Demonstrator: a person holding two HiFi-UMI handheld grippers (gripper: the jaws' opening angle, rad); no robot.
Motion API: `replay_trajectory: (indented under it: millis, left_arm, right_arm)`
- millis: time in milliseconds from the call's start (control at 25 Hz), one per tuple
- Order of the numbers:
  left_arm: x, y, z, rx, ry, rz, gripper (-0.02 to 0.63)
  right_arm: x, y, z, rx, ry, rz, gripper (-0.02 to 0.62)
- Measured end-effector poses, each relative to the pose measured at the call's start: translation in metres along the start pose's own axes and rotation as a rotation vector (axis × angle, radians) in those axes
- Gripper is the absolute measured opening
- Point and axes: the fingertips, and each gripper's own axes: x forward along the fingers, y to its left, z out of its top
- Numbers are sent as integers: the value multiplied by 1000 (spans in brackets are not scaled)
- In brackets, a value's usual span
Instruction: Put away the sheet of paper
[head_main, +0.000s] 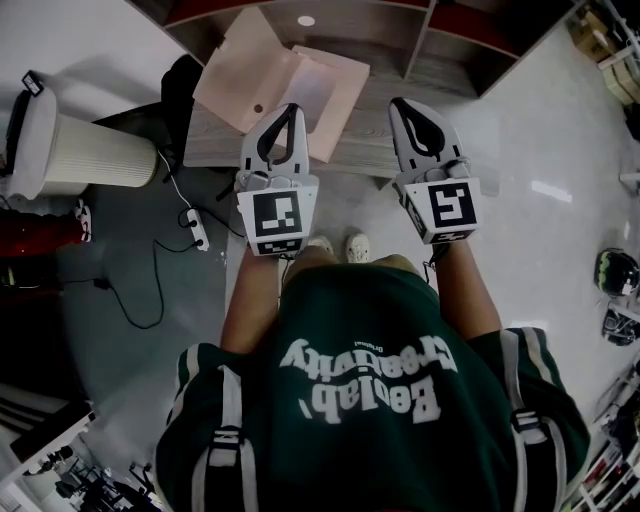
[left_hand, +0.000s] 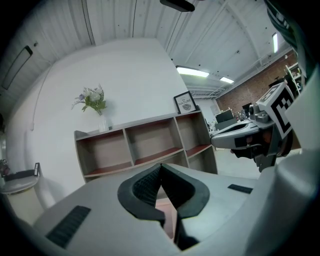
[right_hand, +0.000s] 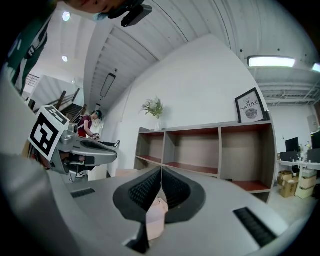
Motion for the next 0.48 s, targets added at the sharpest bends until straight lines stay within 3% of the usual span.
replay_trajectory:
  millis: [480]
  left_arm:
    - [7, 12, 3, -8, -10, 11, 18]
  right_arm:
    - [18, 1, 8, -14, -12, 15, 37]
